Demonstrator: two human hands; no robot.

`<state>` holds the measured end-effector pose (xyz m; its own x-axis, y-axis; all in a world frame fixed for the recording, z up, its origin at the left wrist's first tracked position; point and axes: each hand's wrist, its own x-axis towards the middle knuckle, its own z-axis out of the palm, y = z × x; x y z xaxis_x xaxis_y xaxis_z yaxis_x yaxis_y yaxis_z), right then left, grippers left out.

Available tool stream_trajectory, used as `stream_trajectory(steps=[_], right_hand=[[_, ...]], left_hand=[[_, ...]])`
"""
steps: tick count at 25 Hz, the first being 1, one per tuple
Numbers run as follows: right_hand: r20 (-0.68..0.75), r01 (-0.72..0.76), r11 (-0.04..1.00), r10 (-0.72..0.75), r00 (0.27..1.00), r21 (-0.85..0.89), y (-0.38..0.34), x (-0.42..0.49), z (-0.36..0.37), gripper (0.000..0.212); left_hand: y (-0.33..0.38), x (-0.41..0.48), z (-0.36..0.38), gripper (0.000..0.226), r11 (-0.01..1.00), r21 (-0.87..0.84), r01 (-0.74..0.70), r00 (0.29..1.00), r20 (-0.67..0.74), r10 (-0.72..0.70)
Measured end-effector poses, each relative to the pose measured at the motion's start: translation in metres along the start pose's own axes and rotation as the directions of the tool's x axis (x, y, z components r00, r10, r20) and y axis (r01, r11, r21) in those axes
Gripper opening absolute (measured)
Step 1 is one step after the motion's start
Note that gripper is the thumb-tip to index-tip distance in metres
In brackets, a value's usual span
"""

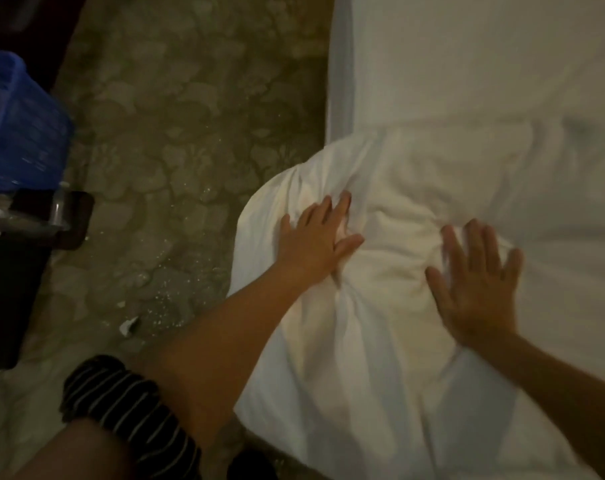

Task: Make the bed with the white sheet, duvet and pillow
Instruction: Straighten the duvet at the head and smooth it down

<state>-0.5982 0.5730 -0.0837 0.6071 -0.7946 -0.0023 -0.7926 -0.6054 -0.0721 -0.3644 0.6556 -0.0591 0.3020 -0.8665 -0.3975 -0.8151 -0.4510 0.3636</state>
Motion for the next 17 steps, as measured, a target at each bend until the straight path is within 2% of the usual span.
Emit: stream_trajectory(steps=[2, 4, 6, 8, 9, 11, 17], right_hand=[[0.005, -0.007, 1.0, 0.007, 1.0, 0.019, 0.0, 0.0, 0.003, 0.065], [-0.017, -0.031, 0.999, 0.031, 0.999, 0.023, 0.001, -0.001, 0.008, 0.065], [-0.003, -0.034, 0.999, 0.034, 0.999, 0.016, 0.004, 0.0, 0.011, 0.065], [0.017, -0.013, 1.0, 0.013, 1.0, 0.001, 0.003, 0.004, 0.01, 0.064], [0.02, -0.007, 1.0, 0.007, 1.0, -0.001, 0.005, 0.005, 0.01, 0.065], [0.027, -0.029, 1.0, 0.029, 0.999, -0.011, 0.007, 0.003, 0.009, 0.065], [0.036, -0.078, 0.997, 0.079, 0.996, -0.023, 0.003, 0.005, 0.0, 0.064]], left_hand=[[-0.011, 0.002, 0.005, 0.076, 0.998, -0.027, -0.049, 0.998, -0.031, 0.048], [-0.019, 0.012, 0.003, 0.085, 0.984, 0.013, -0.175, 0.976, -0.126, 0.175], [-0.021, 0.037, -0.007, 0.088, 0.894, 0.185, -0.408, 0.872, -0.21, 0.442], [-0.018, 0.067, -0.018, 0.089, 0.734, 0.349, -0.583, 0.743, -0.136, 0.655], [-0.014, 0.078, -0.021, 0.09, 0.669, 0.38, -0.639, 0.697, -0.083, 0.713], [-0.009, 0.093, -0.021, 0.094, 0.619, 0.387, -0.683, 0.678, 0.02, 0.735], [-0.009, 0.104, -0.021, 0.1, 0.656, 0.316, -0.686, 0.718, 0.146, 0.681]])
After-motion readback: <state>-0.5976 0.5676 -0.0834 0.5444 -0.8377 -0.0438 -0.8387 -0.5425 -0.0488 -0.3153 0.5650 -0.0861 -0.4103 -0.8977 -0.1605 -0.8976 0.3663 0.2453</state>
